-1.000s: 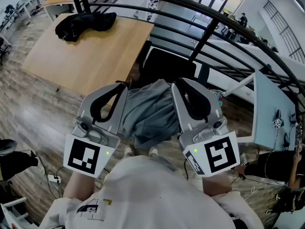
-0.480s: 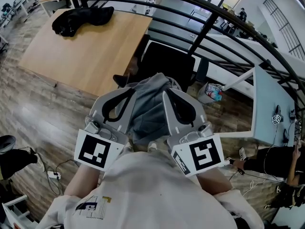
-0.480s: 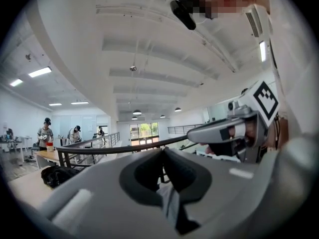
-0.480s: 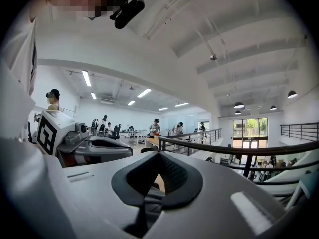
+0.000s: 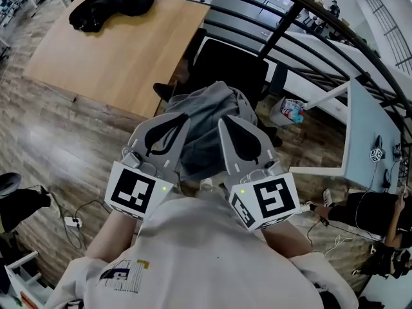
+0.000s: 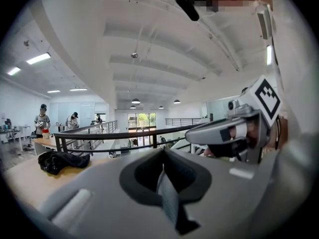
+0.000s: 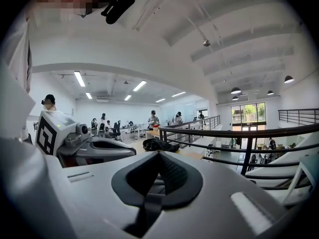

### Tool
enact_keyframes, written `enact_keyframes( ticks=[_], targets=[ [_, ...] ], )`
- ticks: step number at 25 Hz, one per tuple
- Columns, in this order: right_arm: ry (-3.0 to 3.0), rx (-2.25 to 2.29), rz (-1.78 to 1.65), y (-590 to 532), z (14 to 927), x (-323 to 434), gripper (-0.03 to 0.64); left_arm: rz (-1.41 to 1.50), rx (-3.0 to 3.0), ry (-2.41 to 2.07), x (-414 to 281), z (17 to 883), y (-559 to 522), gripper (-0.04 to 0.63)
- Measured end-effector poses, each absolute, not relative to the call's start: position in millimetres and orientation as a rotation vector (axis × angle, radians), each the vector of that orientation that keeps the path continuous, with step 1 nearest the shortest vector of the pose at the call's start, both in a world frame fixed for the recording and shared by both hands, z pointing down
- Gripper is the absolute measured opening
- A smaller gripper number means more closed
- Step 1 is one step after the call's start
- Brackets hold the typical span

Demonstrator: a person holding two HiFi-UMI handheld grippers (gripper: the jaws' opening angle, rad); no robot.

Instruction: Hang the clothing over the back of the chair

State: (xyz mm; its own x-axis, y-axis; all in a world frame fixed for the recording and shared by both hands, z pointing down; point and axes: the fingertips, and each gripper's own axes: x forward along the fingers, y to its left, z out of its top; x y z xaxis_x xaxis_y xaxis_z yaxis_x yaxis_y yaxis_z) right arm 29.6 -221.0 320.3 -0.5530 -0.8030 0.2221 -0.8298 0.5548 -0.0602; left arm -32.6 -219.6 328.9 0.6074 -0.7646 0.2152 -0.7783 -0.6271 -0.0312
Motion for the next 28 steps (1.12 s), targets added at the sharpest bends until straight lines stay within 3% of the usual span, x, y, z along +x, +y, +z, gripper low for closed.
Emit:
enact_keyframes(
  ticks=[28],
  targets=[
    [-2.567,1.333,0.262,-212,347,21,0.0,0.313,2.718,-1.308,-37,345,-217,0.002]
  ],
)
